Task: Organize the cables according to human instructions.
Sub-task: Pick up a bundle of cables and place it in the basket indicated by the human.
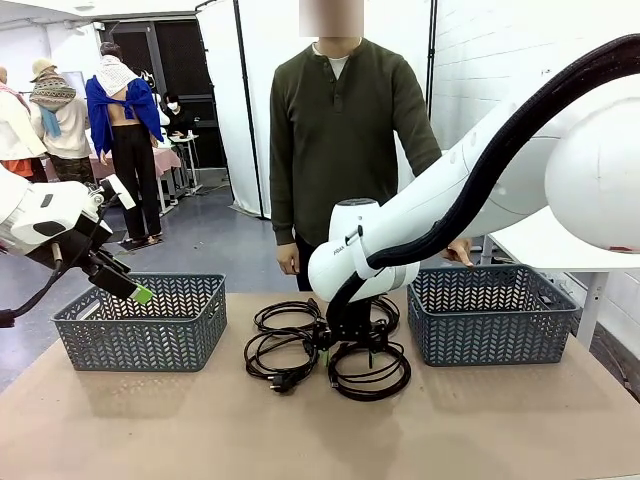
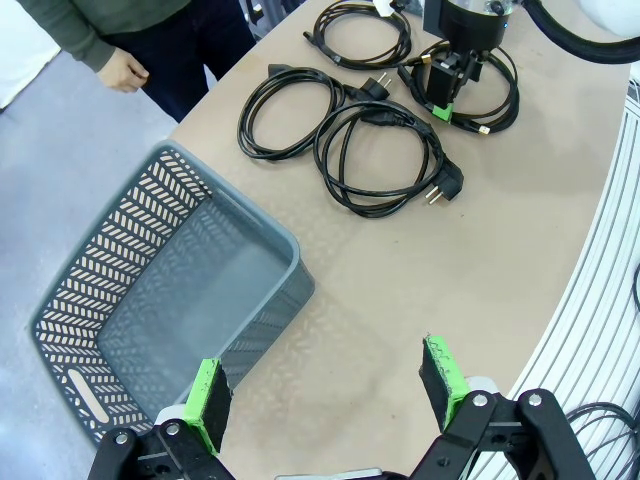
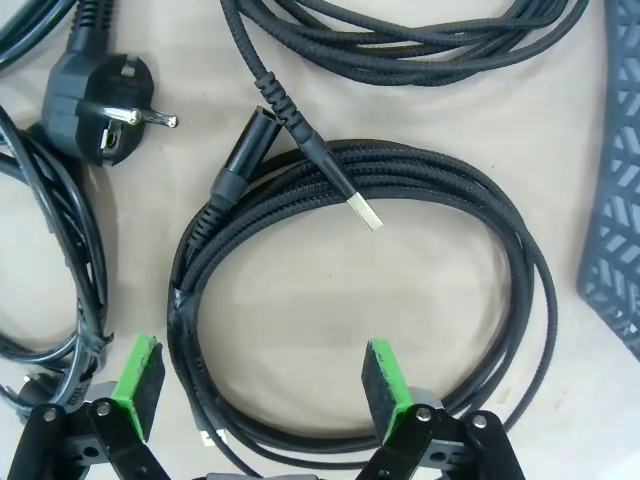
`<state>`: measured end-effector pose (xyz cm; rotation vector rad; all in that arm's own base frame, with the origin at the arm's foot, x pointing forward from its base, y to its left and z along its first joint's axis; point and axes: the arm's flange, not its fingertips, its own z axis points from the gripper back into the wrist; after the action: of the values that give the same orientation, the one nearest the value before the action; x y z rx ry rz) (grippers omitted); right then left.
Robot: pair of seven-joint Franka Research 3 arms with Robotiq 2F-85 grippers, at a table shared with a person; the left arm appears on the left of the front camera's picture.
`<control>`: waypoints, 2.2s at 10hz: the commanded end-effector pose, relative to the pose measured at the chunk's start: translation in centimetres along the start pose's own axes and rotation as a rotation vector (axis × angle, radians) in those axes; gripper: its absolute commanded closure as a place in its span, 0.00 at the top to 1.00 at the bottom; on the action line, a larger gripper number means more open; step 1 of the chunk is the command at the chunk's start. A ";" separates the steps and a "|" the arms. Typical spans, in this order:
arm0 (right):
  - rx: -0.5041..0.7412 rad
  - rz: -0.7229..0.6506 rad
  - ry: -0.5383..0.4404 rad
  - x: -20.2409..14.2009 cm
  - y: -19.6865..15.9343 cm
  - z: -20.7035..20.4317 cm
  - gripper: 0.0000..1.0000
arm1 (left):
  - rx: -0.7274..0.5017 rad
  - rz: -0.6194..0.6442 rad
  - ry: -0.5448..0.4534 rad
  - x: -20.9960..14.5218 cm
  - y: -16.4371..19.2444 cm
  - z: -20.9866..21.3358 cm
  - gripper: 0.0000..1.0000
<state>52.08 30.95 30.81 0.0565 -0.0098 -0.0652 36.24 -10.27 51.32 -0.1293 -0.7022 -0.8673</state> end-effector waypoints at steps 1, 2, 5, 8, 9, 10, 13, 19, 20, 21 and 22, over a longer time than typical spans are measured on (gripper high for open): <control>-0.057 -0.029 -0.005 1.0 0.9 -0.3 1.00 | 0.001 0.005 0.000 -0.1 0.1 0.0 1.00; -0.059 -0.032 -0.004 1.1 1.0 -0.5 1.00 | 0.001 0.005 0.000 -0.1 0.1 0.0 1.00; -0.097 -0.040 -0.029 1.5 1.7 -0.4 1.00 | 0.001 0.005 0.000 -0.1 0.1 0.0 1.00; -0.123 -0.038 -0.030 1.3 1.7 -1.3 1.00 | 0.001 0.005 0.000 -0.1 0.1 0.0 1.00; -0.124 -0.040 -0.036 1.3 1.8 -1.4 1.00 | 0.001 0.005 0.000 -0.1 0.1 0.0 1.00; -0.119 -0.040 -0.030 1.5 2.0 -1.3 1.00 | 0.001 0.005 0.000 -0.1 0.1 0.0 1.00; -0.105 -0.045 -0.037 1.3 2.5 -1.9 0.79 | 0.001 0.005 0.000 -0.1 0.1 0.0 1.00; -0.025 -0.038 -0.022 0.2 3.3 -0.8 0.06 | 0.001 0.005 0.000 -0.1 0.1 0.0 1.00; -0.016 -0.035 -0.025 -0.1 3.4 -0.6 0.00 | 0.001 0.005 0.000 -0.1 0.1 0.0 1.00; -0.012 -0.033 -0.027 -0.3 3.6 -0.1 0.00 | 0.001 0.005 0.000 -0.1 0.1 0.0 1.00; -0.003 -0.036 -0.025 -0.6 3.5 0.2 0.00 | 0.001 0.005 0.000 -0.1 0.1 0.0 1.00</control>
<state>52.56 34.76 30.82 0.0202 -0.0340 -0.0835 36.24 -10.27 51.32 -0.1294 -0.7022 -0.8672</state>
